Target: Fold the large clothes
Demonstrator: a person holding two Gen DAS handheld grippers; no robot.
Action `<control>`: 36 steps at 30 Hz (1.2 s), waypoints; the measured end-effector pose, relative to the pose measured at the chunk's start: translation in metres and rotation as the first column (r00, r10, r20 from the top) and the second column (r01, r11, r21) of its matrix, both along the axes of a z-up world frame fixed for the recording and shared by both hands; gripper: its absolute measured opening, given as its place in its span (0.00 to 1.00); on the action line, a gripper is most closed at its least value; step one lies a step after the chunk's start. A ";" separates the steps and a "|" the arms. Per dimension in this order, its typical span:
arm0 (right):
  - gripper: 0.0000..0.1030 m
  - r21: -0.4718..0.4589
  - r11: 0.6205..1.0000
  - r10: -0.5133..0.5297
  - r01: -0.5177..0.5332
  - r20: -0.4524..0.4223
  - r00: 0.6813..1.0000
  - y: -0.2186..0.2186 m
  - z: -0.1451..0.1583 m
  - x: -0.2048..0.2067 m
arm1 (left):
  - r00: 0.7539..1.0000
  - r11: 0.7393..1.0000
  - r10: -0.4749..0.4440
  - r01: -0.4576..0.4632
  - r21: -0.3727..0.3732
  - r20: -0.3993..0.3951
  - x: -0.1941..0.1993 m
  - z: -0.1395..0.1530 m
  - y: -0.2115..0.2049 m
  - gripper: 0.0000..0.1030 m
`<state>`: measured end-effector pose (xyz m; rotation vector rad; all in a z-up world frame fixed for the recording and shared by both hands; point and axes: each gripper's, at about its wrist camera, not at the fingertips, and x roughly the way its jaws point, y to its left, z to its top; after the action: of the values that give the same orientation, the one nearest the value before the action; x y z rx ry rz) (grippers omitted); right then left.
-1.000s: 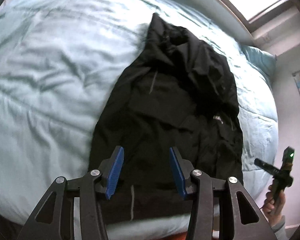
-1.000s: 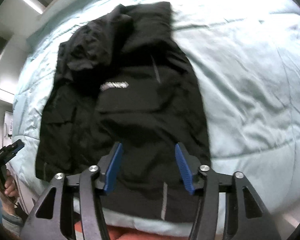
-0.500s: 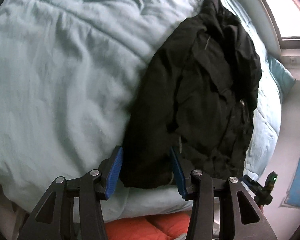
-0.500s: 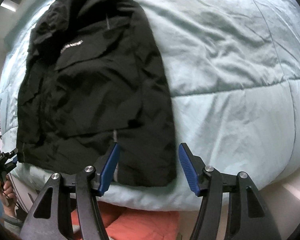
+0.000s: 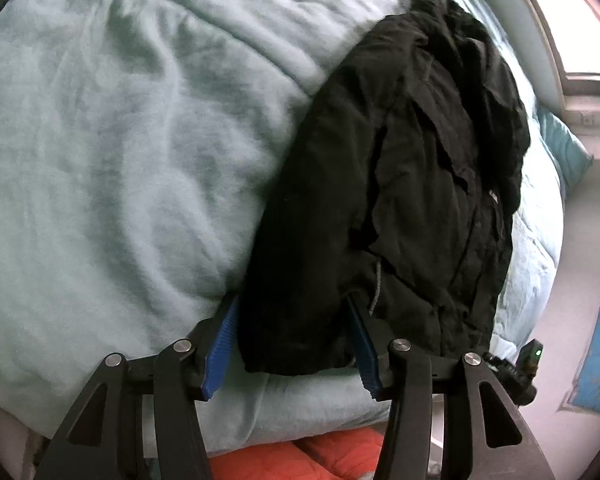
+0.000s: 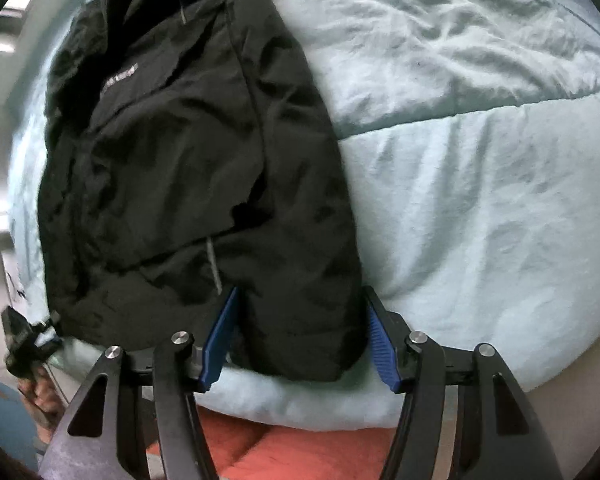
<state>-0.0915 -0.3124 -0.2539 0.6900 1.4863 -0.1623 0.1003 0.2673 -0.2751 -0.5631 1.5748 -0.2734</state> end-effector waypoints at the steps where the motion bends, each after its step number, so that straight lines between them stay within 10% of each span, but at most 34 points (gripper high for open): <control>1: 0.37 0.012 1.000 0.012 -0.012 0.025 1.000 0.003 0.005 0.001 | 1.000 0.999 -0.021 0.022 -0.036 0.021 -0.001 0.005 -0.003 0.49; 4: 0.36 0.000 0.998 0.068 -0.068 0.087 0.994 0.010 0.024 0.003 | 0.993 0.982 -0.063 0.080 -0.174 0.100 -0.004 0.028 -0.009 0.37; 16: 0.39 0.106 0.994 0.026 -0.032 0.057 0.998 0.012 0.000 0.026 | 0.994 0.986 -0.052 0.065 -0.151 0.091 0.007 0.011 -0.023 0.34; 22: 0.28 0.052 0.998 0.037 -0.046 0.175 0.984 0.006 0.053 0.033 | 0.966 0.979 -0.047 0.095 -0.182 0.252 0.023 0.067 -0.029 0.12; 36: 0.25 -0.126 0.988 0.128 -0.086 0.380 0.916 -0.005 0.171 0.129 | 0.859 0.966 0.004 0.130 -0.225 0.512 0.123 0.176 -0.060 0.11</control>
<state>0.0379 -0.3169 -0.0830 0.5166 1.1210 -0.0172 0.2234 0.2070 -0.0992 -0.5774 1.0458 -0.6297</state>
